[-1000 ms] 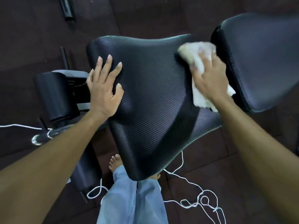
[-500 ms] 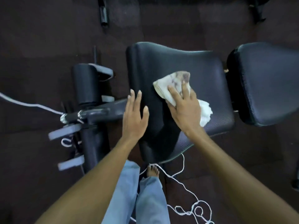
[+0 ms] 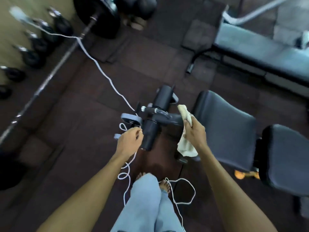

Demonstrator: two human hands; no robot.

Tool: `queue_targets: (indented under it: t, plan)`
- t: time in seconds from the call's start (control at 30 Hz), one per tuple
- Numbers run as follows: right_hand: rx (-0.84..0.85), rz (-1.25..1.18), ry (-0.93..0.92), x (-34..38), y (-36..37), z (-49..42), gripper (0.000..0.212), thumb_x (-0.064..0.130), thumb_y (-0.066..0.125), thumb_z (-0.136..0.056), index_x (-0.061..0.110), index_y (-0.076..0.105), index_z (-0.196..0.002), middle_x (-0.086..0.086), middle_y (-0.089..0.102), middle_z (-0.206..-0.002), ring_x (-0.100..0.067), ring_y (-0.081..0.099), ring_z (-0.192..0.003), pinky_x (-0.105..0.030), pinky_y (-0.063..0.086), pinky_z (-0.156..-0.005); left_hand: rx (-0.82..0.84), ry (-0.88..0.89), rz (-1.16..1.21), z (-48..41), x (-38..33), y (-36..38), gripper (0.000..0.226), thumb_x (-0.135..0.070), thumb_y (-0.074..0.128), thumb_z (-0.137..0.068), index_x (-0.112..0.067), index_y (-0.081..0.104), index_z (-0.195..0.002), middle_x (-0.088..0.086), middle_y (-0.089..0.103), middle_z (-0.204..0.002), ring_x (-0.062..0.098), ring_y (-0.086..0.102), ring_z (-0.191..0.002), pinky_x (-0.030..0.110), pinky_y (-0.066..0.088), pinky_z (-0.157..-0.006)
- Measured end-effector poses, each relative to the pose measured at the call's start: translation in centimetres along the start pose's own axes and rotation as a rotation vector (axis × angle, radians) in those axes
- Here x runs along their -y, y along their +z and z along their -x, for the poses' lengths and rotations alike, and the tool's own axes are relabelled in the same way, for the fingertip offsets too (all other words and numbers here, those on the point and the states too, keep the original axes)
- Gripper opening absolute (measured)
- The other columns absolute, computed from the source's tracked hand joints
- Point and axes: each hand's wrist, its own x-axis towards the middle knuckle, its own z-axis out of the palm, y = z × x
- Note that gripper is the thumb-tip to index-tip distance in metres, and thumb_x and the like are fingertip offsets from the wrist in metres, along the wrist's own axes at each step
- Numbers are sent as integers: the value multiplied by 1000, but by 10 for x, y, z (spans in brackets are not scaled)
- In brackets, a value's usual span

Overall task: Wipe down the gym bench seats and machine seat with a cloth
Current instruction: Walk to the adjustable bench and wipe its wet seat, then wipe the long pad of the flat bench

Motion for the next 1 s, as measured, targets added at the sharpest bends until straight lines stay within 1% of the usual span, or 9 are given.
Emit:
queue_targets:
  t: [0.1,0.23,0.33,0.43,0.57,0.63,0.7,0.87,1.0]
  plan:
    - [100,236,-164,76,23,1,31,44,40,-93,32,55,-117,3,60,-119,-27,61,-96,-38,47,-82,-53,-77,-66,21,37,-72,20,-32,45,-92,-20,61,-93,0,68,-96,29,64,-93,37,48,-77]
    - [161,613,-405,176,77,11,36,42,38,-100,25,51,-129,-13,58,-123,-39,55,-104,-43,45,-83,-125,-186,-95,38,90,-160,24,-35,44,-94,-23,63,-102,-3,67,-105,24,62,-99,34,45,-80]
    - [191,754,-552,242,129,24,31,39,38,-100,24,50,-125,-16,56,-121,-38,53,-101,-43,43,-83,-170,-224,-119,37,135,-220,29,-38,41,-95,-23,62,-107,-3,67,-109,22,63,-100,33,48,-80]
    - [224,842,-626,303,190,34,31,39,35,-101,24,49,-125,-12,54,-120,-33,52,-100,-43,42,-83,-188,-284,-103,28,194,-274,31,-40,41,-95,-23,61,-110,-2,67,-110,22,62,-102,35,50,-84]
    - [280,829,-587,360,273,27,35,38,33,-102,25,45,-131,-11,49,-127,-33,50,-107,-46,43,-88,-130,-268,-165,10,276,-328,29,-41,42,-94,-24,60,-109,-4,65,-111,20,62,-103,34,47,-83]
    - [318,837,-523,382,302,26,35,36,33,-102,26,44,-134,-11,48,-127,-33,49,-109,-47,42,-90,-76,-274,-179,7,304,-347,29,-41,42,-94,-23,60,-109,-3,65,-111,21,62,-104,33,47,-83]
    - [317,803,-451,400,322,26,36,35,35,-102,27,43,-135,-11,49,-126,-32,49,-109,-46,42,-90,-37,-270,-196,1,325,-363,29,-41,42,-94,-23,60,-107,-3,65,-112,21,61,-106,33,47,-85]
    - [326,713,-407,420,348,14,37,35,37,-100,30,43,-136,-6,47,-133,-33,51,-110,-45,43,-89,29,-264,-208,-44,354,-384,30,-42,42,-94,-22,59,-109,-1,64,-116,23,60,-108,34,46,-87]
    - [325,638,-312,423,352,-20,37,36,38,-99,30,47,-134,-6,51,-130,-34,54,-110,-44,45,-89,97,-189,-227,-102,354,-389,31,-43,42,-94,-20,59,-106,1,64,-115,22,60,-107,32,44,-83]
